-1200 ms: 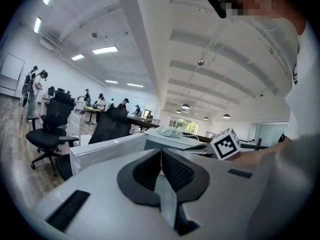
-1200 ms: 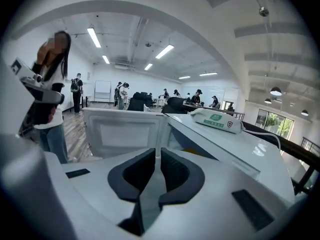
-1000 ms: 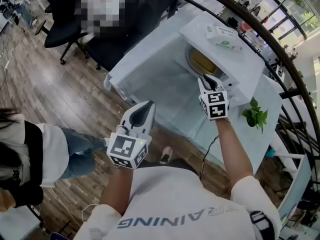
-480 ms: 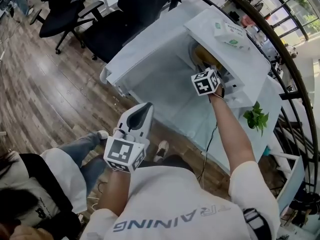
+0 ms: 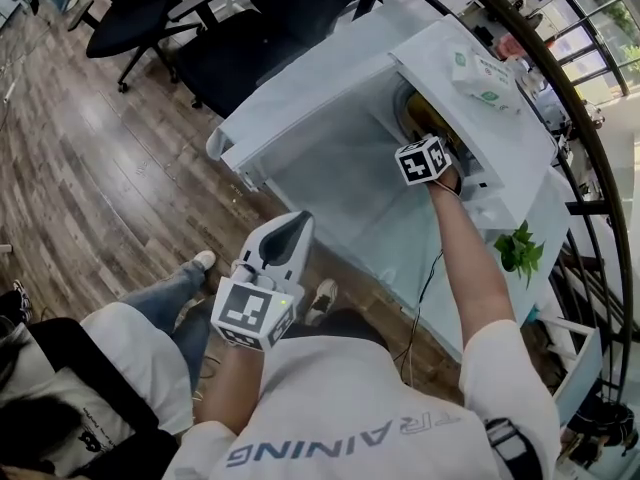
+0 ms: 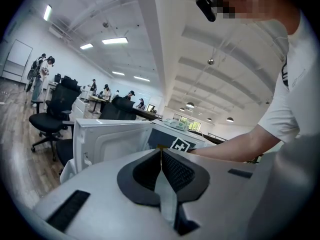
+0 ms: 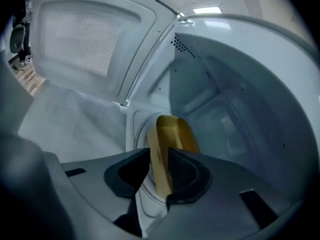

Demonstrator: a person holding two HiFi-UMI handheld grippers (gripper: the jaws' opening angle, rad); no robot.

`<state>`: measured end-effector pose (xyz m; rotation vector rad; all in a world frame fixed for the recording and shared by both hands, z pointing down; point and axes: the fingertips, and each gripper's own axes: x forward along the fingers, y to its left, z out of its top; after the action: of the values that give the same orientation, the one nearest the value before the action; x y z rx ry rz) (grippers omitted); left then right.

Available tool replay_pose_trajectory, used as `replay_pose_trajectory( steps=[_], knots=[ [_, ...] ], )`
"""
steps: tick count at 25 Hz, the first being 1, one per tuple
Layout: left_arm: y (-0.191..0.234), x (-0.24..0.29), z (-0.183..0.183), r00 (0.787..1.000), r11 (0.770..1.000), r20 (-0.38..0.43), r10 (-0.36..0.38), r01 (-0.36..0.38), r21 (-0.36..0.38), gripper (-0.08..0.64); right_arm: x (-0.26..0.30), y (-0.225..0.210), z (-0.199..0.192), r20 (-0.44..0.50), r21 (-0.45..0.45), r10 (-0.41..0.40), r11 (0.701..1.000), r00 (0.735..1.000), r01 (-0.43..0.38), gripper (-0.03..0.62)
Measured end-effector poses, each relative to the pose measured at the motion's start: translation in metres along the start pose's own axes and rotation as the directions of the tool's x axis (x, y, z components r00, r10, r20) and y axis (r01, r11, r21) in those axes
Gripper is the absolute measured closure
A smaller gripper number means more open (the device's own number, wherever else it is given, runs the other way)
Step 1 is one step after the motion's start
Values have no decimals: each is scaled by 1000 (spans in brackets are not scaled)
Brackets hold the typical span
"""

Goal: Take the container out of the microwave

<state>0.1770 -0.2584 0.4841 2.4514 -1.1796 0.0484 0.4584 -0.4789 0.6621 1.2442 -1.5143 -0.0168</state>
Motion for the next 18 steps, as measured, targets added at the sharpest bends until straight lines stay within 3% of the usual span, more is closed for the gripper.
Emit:
replay_pose_trajectory(
  steps=[2,6,18],
  knots=[
    [-1,1,-1,1000,1000,-5,-1,1,0,525,4,-1,-2,-12,-7,4,1000,1000,-4,472],
    [-4,1,-3,1000,1000,-9,-4,4,3,525,4,0,-2,-15,-15,22,1000,1000,-23,535],
    [-10,-1,-1,1000,1000,10,5,-5,-1,525,-37,17,15,81,-37,85,996,993,-82,558]
  ],
)
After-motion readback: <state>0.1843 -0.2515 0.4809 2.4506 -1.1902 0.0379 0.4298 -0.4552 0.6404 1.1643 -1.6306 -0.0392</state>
